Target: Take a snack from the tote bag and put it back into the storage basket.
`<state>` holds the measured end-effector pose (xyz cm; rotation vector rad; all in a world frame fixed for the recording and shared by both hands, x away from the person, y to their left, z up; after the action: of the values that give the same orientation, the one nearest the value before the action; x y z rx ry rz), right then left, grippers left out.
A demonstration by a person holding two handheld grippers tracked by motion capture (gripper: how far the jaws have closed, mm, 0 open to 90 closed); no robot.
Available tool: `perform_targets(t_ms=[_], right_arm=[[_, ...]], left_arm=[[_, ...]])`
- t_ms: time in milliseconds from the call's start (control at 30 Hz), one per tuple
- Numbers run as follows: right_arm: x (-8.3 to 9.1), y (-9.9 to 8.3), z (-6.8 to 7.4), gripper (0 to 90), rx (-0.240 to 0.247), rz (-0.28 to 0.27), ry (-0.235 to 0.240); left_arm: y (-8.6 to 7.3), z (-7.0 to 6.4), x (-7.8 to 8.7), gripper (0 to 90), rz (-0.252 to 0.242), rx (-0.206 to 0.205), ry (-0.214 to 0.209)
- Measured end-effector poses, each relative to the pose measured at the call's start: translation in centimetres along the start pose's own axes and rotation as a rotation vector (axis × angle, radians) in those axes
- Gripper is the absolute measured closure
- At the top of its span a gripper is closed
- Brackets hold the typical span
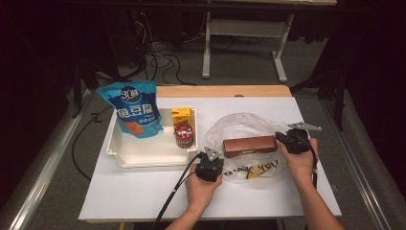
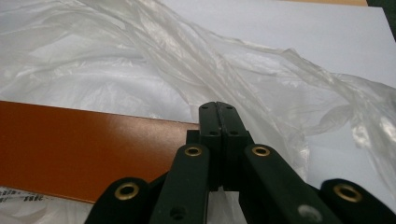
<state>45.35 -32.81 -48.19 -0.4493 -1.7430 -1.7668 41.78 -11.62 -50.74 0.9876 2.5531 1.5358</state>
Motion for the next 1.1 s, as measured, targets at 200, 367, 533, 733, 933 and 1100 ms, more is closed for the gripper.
perform_targets(t_ms=[200,367,533,733,933,1100], right_arm=[[0.8,-1.1,-0.2,90.0,-0.07,-0.059,0.034],[1.7,-1.9,0.2,90.0,-0.055,-0.057,0.041],[3.2,-3.1,1.6,90.0,-0.023,-0.039,0.057],[5.3,-4.1,1.5,88.3,-0.011,-0.066,0.082],[5.3,-7.2,1.7,90.0,0.031,0.05,0.07],[4.7,-9.2,0.5,90.0,0.011,0.124,0.061]], left_arm=[[0.0,0.4,-0.3,90.0,0.019,0.003,0.024],[-0.1,0.3,-0.4,90.0,0.021,0.0,0.022],[-0.2,0.2,-0.3,90.0,0.022,-0.011,0.018],[-0.3,0.1,0.1,89.0,0.025,-0.011,0.004],[-0.4,0.4,0.4,90.0,0.036,-0.057,0.013],[-0.2,0.9,0.7,90.0,0.027,-0.045,0.013]])
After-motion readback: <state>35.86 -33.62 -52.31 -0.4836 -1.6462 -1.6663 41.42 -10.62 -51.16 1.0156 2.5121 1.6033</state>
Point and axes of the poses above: each handheld gripper's, and its own axes: x roughly backward along the jaws, y roughly out of its top, z roughly to its left, the point moved 7 cm from there along -x, roughly forward along the jaws, and after that the axes turned 2 degrees about -x, right-handed, at the moved point
